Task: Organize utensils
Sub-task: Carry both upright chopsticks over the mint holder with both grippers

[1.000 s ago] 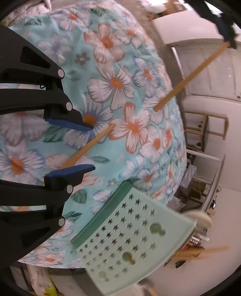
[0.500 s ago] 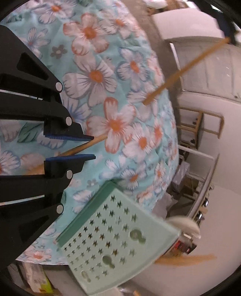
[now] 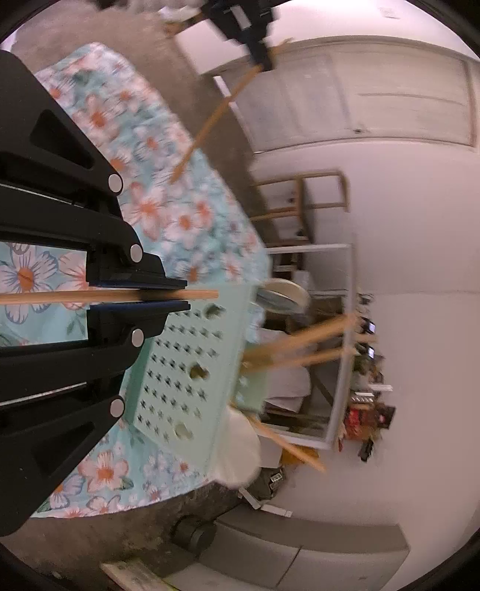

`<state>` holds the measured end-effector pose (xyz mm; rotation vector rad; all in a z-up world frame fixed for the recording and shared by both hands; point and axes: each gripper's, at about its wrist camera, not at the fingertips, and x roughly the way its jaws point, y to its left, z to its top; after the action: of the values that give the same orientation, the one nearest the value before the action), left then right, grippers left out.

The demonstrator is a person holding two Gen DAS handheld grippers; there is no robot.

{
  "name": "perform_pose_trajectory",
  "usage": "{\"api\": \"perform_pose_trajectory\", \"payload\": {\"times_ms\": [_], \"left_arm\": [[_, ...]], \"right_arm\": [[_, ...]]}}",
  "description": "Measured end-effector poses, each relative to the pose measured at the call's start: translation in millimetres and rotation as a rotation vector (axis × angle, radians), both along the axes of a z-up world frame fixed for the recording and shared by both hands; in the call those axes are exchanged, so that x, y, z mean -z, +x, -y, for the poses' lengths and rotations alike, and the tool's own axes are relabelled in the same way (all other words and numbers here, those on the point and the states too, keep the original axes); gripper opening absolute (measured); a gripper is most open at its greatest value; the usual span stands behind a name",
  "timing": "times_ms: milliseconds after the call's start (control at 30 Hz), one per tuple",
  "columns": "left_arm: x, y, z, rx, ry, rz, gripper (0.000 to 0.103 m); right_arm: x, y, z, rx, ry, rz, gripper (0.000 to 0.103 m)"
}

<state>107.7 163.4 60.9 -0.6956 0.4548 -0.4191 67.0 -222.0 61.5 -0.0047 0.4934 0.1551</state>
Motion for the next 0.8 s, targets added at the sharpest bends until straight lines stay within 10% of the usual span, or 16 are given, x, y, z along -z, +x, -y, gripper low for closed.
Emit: {"api": "perform_pose_trajectory", "payload": {"times_ms": [367,800], "left_arm": [[-9.6,-3.3,15.7,0.019,0.038,0.029,0.005],[-19.1,-4.2,29.9,0.053,0.052,0.05,0.005]], "right_arm": [[-31.2,-36.6,93.0,0.003,0.41,0.09,0.006],[-22.9,-35.8,108.5,0.018,0.488,0.109,0.006]]}}
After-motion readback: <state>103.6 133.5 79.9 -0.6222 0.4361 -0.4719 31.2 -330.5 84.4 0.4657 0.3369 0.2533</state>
